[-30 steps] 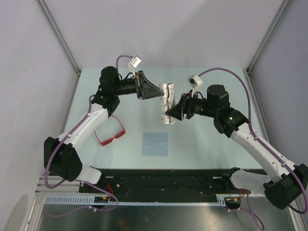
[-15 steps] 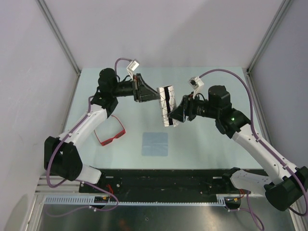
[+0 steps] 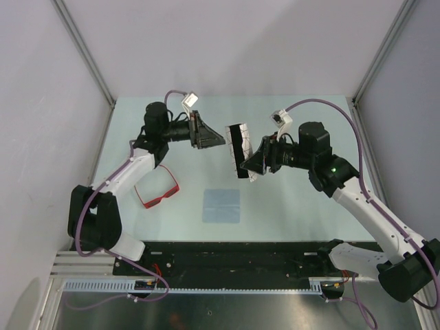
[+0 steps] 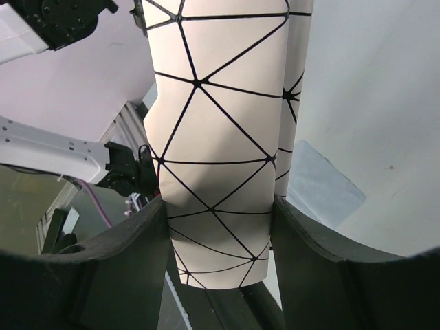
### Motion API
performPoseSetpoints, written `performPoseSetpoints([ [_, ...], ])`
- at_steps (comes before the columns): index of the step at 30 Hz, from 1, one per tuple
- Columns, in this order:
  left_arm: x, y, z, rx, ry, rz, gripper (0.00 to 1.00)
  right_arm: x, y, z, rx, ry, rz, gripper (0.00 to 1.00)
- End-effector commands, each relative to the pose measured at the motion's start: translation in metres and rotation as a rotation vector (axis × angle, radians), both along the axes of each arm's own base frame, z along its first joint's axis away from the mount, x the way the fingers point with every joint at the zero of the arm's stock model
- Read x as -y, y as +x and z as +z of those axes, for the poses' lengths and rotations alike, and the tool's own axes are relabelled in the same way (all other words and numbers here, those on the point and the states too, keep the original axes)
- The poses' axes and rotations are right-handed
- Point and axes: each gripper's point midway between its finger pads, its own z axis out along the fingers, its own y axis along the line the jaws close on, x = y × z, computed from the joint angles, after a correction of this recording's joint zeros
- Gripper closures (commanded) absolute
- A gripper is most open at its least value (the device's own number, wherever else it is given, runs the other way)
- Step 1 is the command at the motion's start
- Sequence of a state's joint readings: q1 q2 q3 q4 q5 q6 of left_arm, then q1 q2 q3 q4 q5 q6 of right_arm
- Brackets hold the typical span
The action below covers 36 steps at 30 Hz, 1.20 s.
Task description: Organize the sunglasses
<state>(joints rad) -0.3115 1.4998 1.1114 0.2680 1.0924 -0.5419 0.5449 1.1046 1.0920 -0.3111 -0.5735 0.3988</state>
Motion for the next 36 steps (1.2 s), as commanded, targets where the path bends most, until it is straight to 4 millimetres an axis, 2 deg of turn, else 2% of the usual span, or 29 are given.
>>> performPoseSetpoints([
  [1, -0.026, 0.026, 0.002, 0.049, 0.008, 0.142, 0.41, 0.009, 0.018, 0.026, 0.077, 0.019, -0.085, 1.0],
  [3, -0.038, 0.031, 0.001, 0.044, 0.01, 0.195, 0.39, 0.015, 0.028, 0.017, 0.06, -0.007, -0.136, 1.0],
  [4, -0.048, 0.04, 0.0, 0.045, 0.014, 0.252, 0.33, 0.016, 0.034, 0.01, 0.046, -0.026, -0.149, 1.0],
  [6, -0.057, 0.044, -0.002, 0.039, 0.017, 0.296, 0.32, 0.02, 0.044, -0.003, 0.019, -0.056, -0.171, 1.0],
  [8, -0.065, 0.048, 0.0, 0.044, 0.018, 0.34, 0.29, 0.02, 0.055, -0.025, -0.015, -0.097, -0.171, 1.0],
  [10, -0.067, 0.049, -0.002, 0.037, 0.02, 0.363, 0.26, 0.024, 0.065, -0.036, -0.039, -0.106, -0.163, 1.0],
  [11, -0.068, 0.051, -0.004, 0.026, 0.022, 0.379, 0.25, 0.022, 0.075, -0.052, -0.074, -0.117, -0.155, 1.0],
  [15, -0.069, 0.052, -0.019, -0.042, 0.025, 0.401, 0.25, 0.015, 0.091, -0.077, -0.174, -0.069, -0.087, 1.0],
  [17, -0.07, 0.051, -0.026, -0.071, 0.028, 0.411, 0.25, 0.012, 0.1, -0.083, -0.2, -0.039, -0.073, 1.0],
  [18, -0.071, 0.049, -0.033, -0.092, 0.032, 0.414, 0.24, 0.005, 0.101, -0.096, -0.265, -0.02, -0.043, 1.0],
  [22, -0.072, 0.041, -0.05, -0.149, 0.045, 0.417, 0.24, -0.013, 0.101, -0.115, -0.359, 0.063, 0.083, 1.0],
  [23, -0.072, 0.039, -0.052, -0.156, 0.046, 0.417, 0.24, -0.015, 0.101, -0.111, -0.35, 0.104, 0.138, 1.0],
  [24, -0.072, 0.037, -0.058, -0.172, 0.051, 0.418, 0.24, -0.016, 0.105, -0.126, -0.397, 0.113, 0.15, 1.0],
  [25, -0.072, 0.035, -0.061, -0.179, 0.054, 0.412, 0.24, -0.018, 0.107, -0.128, -0.416, 0.124, 0.161, 1.0],
  [27, -0.072, 0.032, -0.067, -0.2, 0.061, 0.409, 0.24, -0.019, 0.107, -0.137, -0.456, 0.134, 0.195, 1.0],
  [28, -0.073, 0.031, -0.07, -0.21, 0.064, 0.41, 0.24, -0.018, 0.109, -0.149, -0.491, 0.127, 0.187, 1.0],
  [32, -0.075, 0.029, -0.081, -0.24, 0.081, 0.429, 0.24, -0.018, 0.118, -0.17, -0.509, 0.082, 0.159, 1.0],
  [34, -0.074, 0.027, -0.087, -0.257, 0.089, 0.429, 0.24, -0.017, 0.114, -0.18, -0.559, 0.059, 0.16, 1.0],
  [36, -0.075, 0.026, -0.092, -0.269, 0.096, 0.429, 0.24, -0.018, 0.118, -0.192, -0.558, 0.027, 0.164, 0.96],
])
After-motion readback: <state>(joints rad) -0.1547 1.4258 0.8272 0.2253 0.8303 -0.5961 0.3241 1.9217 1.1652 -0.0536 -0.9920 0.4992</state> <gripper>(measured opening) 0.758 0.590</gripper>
